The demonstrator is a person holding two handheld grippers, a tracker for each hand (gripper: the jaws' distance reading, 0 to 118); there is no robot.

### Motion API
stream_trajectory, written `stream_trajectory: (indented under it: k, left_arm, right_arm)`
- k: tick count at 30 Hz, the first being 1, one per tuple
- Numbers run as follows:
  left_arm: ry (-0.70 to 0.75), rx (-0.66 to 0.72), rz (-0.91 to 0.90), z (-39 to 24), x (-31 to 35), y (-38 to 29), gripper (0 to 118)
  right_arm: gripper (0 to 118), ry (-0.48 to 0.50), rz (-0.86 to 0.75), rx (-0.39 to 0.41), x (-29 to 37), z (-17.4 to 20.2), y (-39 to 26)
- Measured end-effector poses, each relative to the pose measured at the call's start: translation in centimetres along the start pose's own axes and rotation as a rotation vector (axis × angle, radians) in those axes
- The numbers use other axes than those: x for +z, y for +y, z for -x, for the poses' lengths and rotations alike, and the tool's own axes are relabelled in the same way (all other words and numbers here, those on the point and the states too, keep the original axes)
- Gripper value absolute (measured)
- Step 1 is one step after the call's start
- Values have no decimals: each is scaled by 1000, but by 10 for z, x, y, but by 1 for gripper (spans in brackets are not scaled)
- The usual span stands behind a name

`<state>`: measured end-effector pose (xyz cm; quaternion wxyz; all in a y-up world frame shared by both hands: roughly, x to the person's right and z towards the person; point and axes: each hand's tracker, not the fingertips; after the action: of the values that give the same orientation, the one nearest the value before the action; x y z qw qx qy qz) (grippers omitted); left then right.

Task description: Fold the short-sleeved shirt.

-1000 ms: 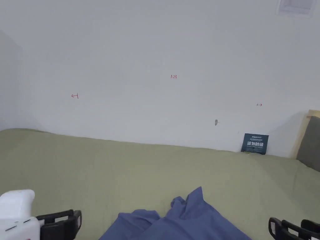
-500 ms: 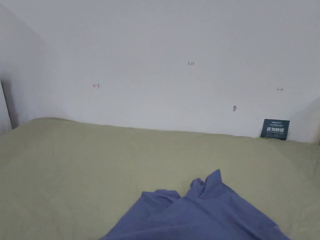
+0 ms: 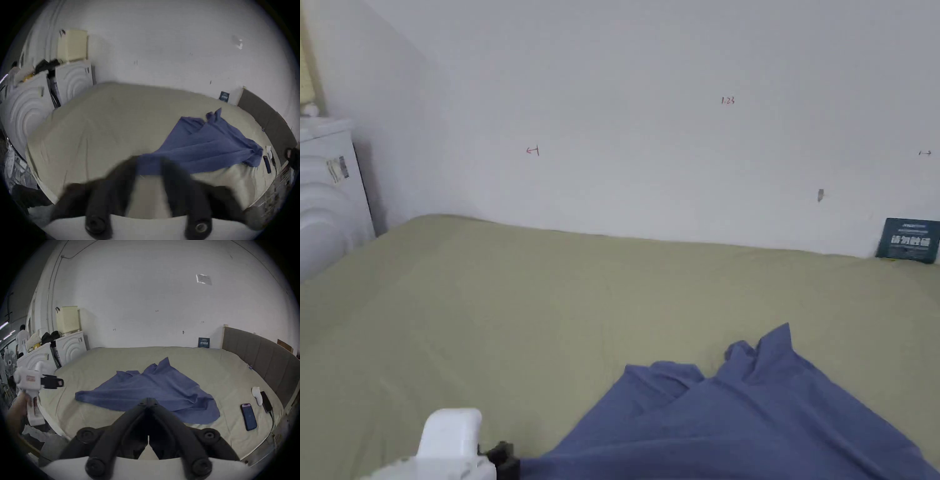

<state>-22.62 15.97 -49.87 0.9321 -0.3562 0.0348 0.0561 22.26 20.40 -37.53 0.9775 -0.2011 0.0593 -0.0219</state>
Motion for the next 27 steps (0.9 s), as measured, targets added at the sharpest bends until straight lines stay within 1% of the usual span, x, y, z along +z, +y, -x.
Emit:
stream_trajectory:
  k: [1, 2, 3, 4, 5, 6, 8, 9, 10, 11, 12, 13, 14, 15, 16, 17, 18, 19, 20, 21, 23, 24, 27]
  left_arm:
    - [-22, 14, 61, 6, -18, 10, 93]
    - [-71, 19, 172, 11, -42, 20, 115]
    - [-96, 37, 211, 14, -58, 23, 118]
    - [-106, 50, 204, 15, -70, 25, 118]
    - [-117, 47, 234, 16, -85, 26, 118]
    - [-89, 46, 259, 16, -100, 23, 118]
    - [17, 11, 354, 12, -123, 18, 118]
    - [10, -11, 382, 10, -133, 12, 112]
    - [20, -25, 408, 11, -138, 6, 93]
    - [-18, -47, 410, 7, -139, 0, 66]
    - [-37, -56, 391, 3, -136, -5, 56]
    - [26, -87, 318, -2, -128, -7, 28]
    - [-30, -88, 273, -2, -120, -8, 2]
    - [-102, -91, 246, -5, -115, -8, 2]
    - [-129, -86, 217, -11, -109, -8, 2]
    - [-97, -93, 210, -15, -106, -7, 2]
    - [-91, -109, 216, -14, -102, -3, 2]
    - [-85, -119, 213, -17, -101, -2, 2]
    - [-86, -119, 213, -19, -101, -2, 2]
    - [-94, -117, 225, -21, -103, 0, 2]
    - [-117, -127, 242, -20, -109, 1, 2]
    - [-109, -113, 247, -20, -110, 1, 2]
    - [-134, -70, 278, -15, -116, 0, 2]
  right_arm:
    - [0, -3, 0, -6, -1, -4, 0]
    - [0, -8, 3, -9, -3, -8, 1]
    - [0, -13, 5, -11, -3, -9, 2]
    - [0, -15, 12, -13, -5, -12, 2]
    - [0, -20, 21, -13, -7, -15, 2]
    - [0, -28, 24, -14, -9, -18, 2]
    - [0, -29, 33, -17, -12, -22, 3]
    - [0, -29, 39, -20, -17, -25, 4]
    - [0, -28, 45, -20, -23, -28, 7]
    - [0, -23, 51, -9, -33, -31, 12]
    - [0, -6, 57, 9, -47, -36, 20]
    - [0, 2, 67, 28, -63, -40, 30]
    - [0, 30, 71, 46, -87, -48, 44]
    - [2, 49, 91, 76, -116, -57, 60]
    - [10, 90, 118, 106, -149, -65, 75]
    - [33, 125, 144, 119, -177, -73, 87]
    - [68, 113, 196, 158, -214, -79, 102]
    - [75, 124, 238, 189, -245, -88, 113]
    - [76, 185, 322, 194, -283, -97, 124]
    - [76, 184, 370, 214, -317, -103, 132]
    - [75, 190, 424, 206, -377, -116, 141]
    - [75, 169, 447, 211, -405, -119, 144]
    - [75, 165, 470, 259, -465, -127, 143]
